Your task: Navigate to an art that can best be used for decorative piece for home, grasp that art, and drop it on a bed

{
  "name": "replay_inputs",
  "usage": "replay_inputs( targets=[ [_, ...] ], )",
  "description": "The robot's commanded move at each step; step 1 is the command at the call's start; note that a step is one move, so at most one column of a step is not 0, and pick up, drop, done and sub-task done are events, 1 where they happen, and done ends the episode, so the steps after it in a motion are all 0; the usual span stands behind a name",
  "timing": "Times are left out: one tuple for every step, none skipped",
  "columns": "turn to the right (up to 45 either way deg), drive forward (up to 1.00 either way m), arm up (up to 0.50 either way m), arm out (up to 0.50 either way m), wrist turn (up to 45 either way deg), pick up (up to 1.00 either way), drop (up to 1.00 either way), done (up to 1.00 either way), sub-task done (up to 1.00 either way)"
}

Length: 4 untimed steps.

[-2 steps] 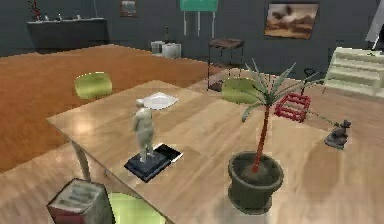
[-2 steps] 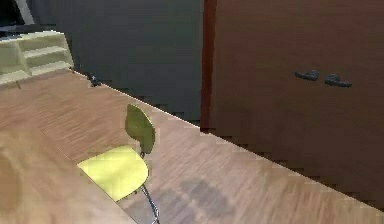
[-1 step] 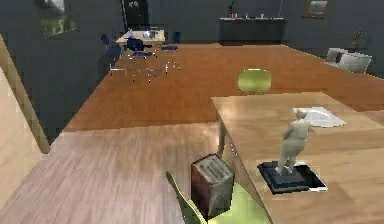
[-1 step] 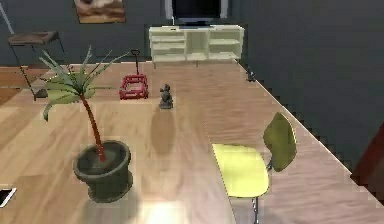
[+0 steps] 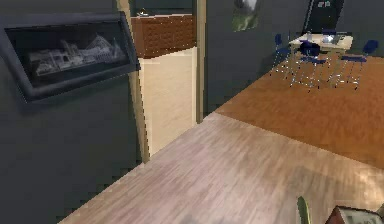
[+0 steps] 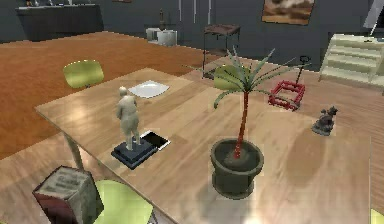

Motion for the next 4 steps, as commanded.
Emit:
replay_inputs(
  targets=[
    [-15.0,0.0,0.0,0.0,0.0,0.0,0.0,0.0,0.0],
    [0.0,0.0,0.5,0.0,0.0,0.0,0.0,0.0,0.0],
    [0.0,0.0,0.36,0.0,0.0,0.0,0.0,0.0,0.0],
    [0.0,0.0,0.0,0.34,0.0,0.0,0.0,0.0,0.0]
  ],
)
